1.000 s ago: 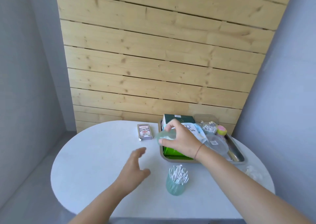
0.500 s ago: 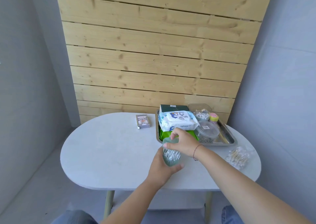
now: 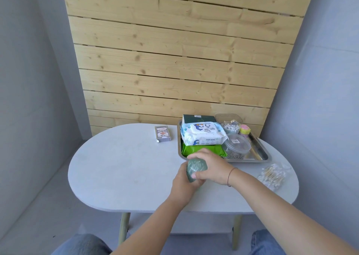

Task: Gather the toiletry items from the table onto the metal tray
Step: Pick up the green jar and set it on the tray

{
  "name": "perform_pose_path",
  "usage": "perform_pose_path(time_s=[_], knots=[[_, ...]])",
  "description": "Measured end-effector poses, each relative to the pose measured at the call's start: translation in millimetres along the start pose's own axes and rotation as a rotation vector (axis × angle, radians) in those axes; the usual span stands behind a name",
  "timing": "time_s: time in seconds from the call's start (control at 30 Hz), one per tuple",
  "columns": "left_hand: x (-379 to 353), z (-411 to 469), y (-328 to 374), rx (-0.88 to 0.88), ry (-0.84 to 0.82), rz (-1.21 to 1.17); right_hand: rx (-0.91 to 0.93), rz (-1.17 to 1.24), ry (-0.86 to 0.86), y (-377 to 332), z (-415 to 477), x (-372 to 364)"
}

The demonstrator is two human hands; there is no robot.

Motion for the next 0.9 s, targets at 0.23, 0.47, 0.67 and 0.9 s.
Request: perform_pose_path(time_s=[0.23, 0.47, 0.67, 0.9], knots=[[7.4, -0.8, 0.0, -0.040, -0.033, 0.052, 0.048, -0.012, 0.068, 4.0, 2.6, -14.5], [10.1, 2.7, -1.9, -0.038, -0.014, 0.103, 0.055, 0.029, -0.040, 11.4, -0.8, -24.3], [9.5, 3.6, 0.8, -0.045, -0.014, 0.131, 0.003, -0.088, 0.054, 8.0, -0.6, -34.1], [17.6, -0.4, 12.5, -0.040, -0.105, 0.074, -0.069, 0.088, 0.127, 2.1, -3.5, -29.5]])
Point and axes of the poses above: each hand's wrist, its own z-axis towards the middle knuckle, its own x-axis out of the back of the hand, y = z × x, the point moved 1 cm from there along z, towards the middle knuckle, and after that the axes turned 2 degrees about y, right-handed, at the moved point
